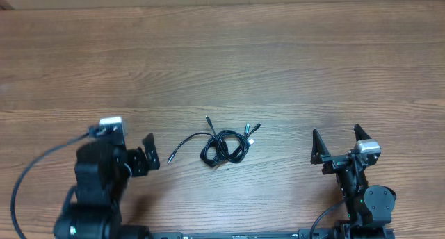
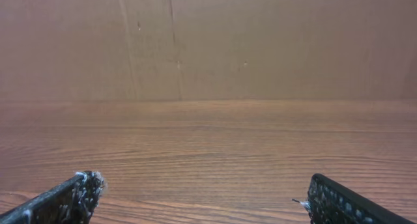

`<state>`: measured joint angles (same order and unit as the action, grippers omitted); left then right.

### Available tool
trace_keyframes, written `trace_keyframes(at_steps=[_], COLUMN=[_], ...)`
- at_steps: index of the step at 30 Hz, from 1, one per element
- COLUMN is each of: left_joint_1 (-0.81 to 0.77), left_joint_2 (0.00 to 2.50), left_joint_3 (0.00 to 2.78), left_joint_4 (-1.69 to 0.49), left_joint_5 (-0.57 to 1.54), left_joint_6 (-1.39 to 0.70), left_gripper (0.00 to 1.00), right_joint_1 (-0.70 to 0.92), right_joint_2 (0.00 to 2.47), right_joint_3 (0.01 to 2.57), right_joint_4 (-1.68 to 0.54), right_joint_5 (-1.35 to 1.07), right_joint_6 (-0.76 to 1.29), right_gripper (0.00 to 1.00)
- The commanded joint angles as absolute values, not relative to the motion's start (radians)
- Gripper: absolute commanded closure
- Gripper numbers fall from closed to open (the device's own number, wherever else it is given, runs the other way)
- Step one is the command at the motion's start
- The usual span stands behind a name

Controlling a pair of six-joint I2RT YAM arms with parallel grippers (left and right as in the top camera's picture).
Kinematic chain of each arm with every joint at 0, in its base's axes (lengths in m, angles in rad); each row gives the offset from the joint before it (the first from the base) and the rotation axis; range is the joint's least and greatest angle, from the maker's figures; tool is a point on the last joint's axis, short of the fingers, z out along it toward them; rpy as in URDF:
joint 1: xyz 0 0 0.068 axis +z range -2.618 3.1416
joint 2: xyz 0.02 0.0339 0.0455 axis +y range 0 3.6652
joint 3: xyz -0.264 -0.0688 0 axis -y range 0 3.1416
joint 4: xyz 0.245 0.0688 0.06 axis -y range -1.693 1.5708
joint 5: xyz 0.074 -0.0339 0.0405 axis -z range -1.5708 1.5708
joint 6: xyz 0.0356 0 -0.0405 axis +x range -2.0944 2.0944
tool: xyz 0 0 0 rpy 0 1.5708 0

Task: Untangle cables
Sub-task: 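Move the left gripper toward the black cable bundle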

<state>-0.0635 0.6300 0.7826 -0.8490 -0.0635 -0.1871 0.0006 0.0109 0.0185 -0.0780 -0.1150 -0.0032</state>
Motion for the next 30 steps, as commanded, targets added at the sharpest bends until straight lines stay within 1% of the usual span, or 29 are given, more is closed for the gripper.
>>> trace_keyframes(at_steps=[1, 6, 14, 20, 30], left_joint_1=[-0.059, -0.059, -0.059, -0.059, -0.059], left_joint_2=[0.743, 0.913, 1.042, 1.098, 1.099], left_joint_3=[0.896, 1.02, 1.07, 1.093, 1.098], left_joint_4=[-0.915, -1.034, -1.074, -1.077, -1.103], left_joint_5=[-0.052, -0.052, -0.051, -0.051, -0.049], left_joint_6=[-0.132, -0.112, -0.108, -0.108, -0.1], left_gripper=[0.0, 0.0, 0.0, 0.0, 0.0], right_joint_1=[0.005, 0.005, 0.005, 0.005, 0.005], right_joint_2=[0.003, 0.003, 0.003, 0.003, 0.003], right_joint_3=[0.008, 0.008, 0.008, 0.008, 0.008], right_joint_4=[-0.074, -0.074, -0.074, -0.074, -0.074], right_joint_5=[-0.105, -0.105, -0.105, -0.105, -0.105], right_joint_6=[0.001, 0.0, 0.0, 0.0, 0.0], right_gripper=[0.0, 0.0, 0.0, 0.0, 0.0])
